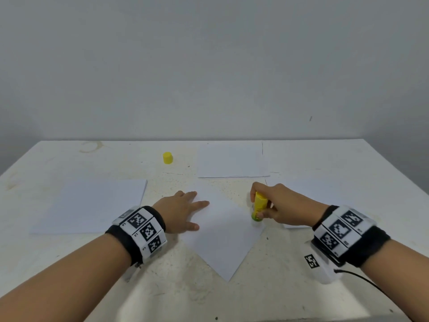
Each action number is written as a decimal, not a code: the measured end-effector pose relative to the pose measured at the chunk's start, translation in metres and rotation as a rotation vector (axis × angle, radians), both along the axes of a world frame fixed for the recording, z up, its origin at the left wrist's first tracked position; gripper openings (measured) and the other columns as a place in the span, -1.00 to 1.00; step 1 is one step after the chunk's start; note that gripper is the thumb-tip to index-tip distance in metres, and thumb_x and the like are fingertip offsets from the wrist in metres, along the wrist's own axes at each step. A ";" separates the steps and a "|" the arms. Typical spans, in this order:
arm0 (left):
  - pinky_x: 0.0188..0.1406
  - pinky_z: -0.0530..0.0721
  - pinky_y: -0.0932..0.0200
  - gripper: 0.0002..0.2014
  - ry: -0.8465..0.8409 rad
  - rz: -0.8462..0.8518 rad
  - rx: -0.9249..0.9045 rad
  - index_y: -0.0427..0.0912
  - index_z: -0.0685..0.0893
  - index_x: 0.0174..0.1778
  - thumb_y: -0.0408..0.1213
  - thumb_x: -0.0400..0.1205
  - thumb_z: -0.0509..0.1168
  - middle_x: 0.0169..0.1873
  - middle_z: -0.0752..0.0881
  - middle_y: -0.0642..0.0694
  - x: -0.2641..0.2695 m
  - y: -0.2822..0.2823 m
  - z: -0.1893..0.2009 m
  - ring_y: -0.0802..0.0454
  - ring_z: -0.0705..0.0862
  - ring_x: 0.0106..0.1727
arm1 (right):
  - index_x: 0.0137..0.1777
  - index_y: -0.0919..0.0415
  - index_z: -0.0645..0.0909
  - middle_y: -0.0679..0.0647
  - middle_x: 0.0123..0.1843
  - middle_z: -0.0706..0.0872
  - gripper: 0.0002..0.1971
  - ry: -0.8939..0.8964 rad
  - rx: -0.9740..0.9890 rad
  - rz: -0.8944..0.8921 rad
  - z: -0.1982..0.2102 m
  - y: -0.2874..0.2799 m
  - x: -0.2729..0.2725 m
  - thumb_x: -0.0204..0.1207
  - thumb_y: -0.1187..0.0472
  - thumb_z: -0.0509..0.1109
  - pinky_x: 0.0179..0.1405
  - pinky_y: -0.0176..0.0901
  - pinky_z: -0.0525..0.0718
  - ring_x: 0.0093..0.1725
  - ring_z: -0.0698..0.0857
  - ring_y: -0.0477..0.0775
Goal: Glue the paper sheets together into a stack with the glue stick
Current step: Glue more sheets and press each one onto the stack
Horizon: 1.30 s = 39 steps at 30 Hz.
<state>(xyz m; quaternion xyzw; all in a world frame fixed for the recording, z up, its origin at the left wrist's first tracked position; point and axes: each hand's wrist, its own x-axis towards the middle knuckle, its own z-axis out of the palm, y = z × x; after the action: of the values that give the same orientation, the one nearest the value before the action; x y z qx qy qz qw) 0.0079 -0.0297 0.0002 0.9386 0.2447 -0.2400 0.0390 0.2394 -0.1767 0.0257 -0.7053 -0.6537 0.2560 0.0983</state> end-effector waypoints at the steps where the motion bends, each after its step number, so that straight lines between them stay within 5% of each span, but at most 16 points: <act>1: 0.44 0.44 -0.08 -0.33 -0.002 -0.004 0.002 0.20 -0.05 0.68 0.13 0.70 0.12 0.67 0.01 -0.09 0.000 0.000 0.001 -0.12 0.14 0.62 | 0.01 -0.09 0.38 -0.25 -0.21 0.70 -0.71 0.008 -0.006 -0.002 0.001 -0.003 0.002 0.56 0.26 0.43 -0.30 -0.48 0.54 -0.25 0.62 -0.29; 5: 0.25 0.52 0.03 -0.35 -0.023 -0.023 0.054 0.21 0.05 0.66 0.17 0.67 0.14 0.55 0.22 -0.10 -0.002 0.000 0.004 -0.07 0.33 0.48 | -0.03 0.01 0.49 0.07 -0.18 0.76 -0.74 0.125 0.080 -0.110 0.006 -0.006 0.010 0.47 0.27 0.52 -0.18 -0.14 0.73 -0.26 0.74 0.01; 8: 0.07 0.54 0.08 -0.30 -0.017 -0.021 0.101 0.11 0.18 0.61 0.28 0.59 0.20 0.38 0.34 -0.12 -0.001 -0.003 0.006 -0.07 0.43 0.34 | -0.04 0.14 0.52 0.15 -0.22 0.78 -0.76 0.313 0.301 -0.342 0.010 0.002 0.017 0.45 0.31 0.54 -0.21 -0.20 0.75 -0.31 0.78 0.02; 11: -0.04 0.50 0.13 -0.25 -0.059 -0.051 0.142 -0.08 0.32 0.50 0.34 0.52 0.24 0.35 0.30 -0.12 0.002 -0.006 0.006 -0.05 0.37 0.32 | 0.02 0.26 0.53 0.25 -0.18 0.77 -0.77 0.459 0.406 -0.500 0.012 0.014 0.020 0.46 0.38 0.51 -0.16 -0.06 0.80 -0.26 0.80 0.21; 13: 0.09 0.55 0.09 -0.26 -0.111 -0.089 0.088 -0.16 0.31 0.49 0.28 0.55 0.26 0.51 0.17 -0.12 0.004 -0.007 0.002 -0.06 0.30 0.44 | 0.03 0.30 0.53 0.28 -0.15 0.75 -0.77 0.486 0.406 -0.530 0.010 0.023 0.019 0.46 0.41 0.50 -0.17 -0.03 0.80 -0.26 0.79 0.26; 16: 0.40 0.48 -0.04 -0.25 -0.123 -0.142 -0.048 -0.01 0.07 0.66 0.16 0.63 0.23 0.67 -0.11 0.00 0.004 -0.008 -0.002 -0.02 0.10 0.62 | 0.02 0.28 0.52 0.24 -0.13 0.72 -0.78 0.456 0.372 -0.517 0.006 0.037 0.014 0.47 0.41 0.49 -0.21 -0.09 0.79 -0.31 0.76 0.19; 21: 0.31 0.47 0.04 -0.21 -0.099 -0.134 0.010 0.07 0.14 0.65 0.28 0.56 0.25 0.57 0.19 -0.03 0.001 -0.002 0.000 -0.01 0.26 0.51 | 0.03 0.24 0.49 0.24 -0.07 0.71 -0.77 0.401 0.333 -0.476 -0.002 0.059 0.005 0.48 0.36 0.48 -0.25 -0.20 0.77 -0.34 0.75 0.11; 27: 0.56 0.28 0.04 -0.19 -0.081 -0.134 -0.116 -0.20 0.16 0.63 0.13 0.59 0.33 0.69 -0.11 -0.06 0.007 -0.002 -0.001 0.02 -0.01 0.68 | 0.05 0.18 0.47 0.20 -0.08 0.72 -0.74 0.333 0.300 -0.370 -0.008 0.083 -0.016 0.48 0.31 0.49 -0.02 0.06 0.76 -0.13 0.77 0.26; 34: 0.56 0.29 0.05 -0.17 -0.098 -0.103 -0.145 -0.17 0.17 0.63 0.15 0.56 0.36 0.69 -0.03 -0.01 0.007 0.001 -0.002 0.01 0.10 0.66 | 0.19 0.19 0.45 0.11 -0.09 0.60 -0.69 0.126 0.191 -0.230 -0.011 0.094 -0.023 0.51 0.30 0.44 -0.19 -0.19 0.52 -0.12 0.61 0.13; 39: 0.48 0.38 0.05 -0.22 -0.100 -0.096 -0.143 -0.09 0.19 0.61 0.17 0.57 0.33 0.64 0.15 0.02 0.009 0.005 0.001 0.03 0.25 0.57 | 0.15 0.12 0.43 0.08 -0.11 0.62 -0.72 0.012 0.092 -0.141 -0.005 0.067 -0.007 0.53 0.26 0.44 -0.17 -0.12 0.61 -0.11 0.66 0.13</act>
<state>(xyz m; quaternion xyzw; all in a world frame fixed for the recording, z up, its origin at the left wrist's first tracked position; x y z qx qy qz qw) 0.0172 -0.0248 0.0016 0.9550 0.1791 -0.2112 0.1067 0.2322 -0.1102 0.0207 -0.7428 -0.6128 0.2224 0.1525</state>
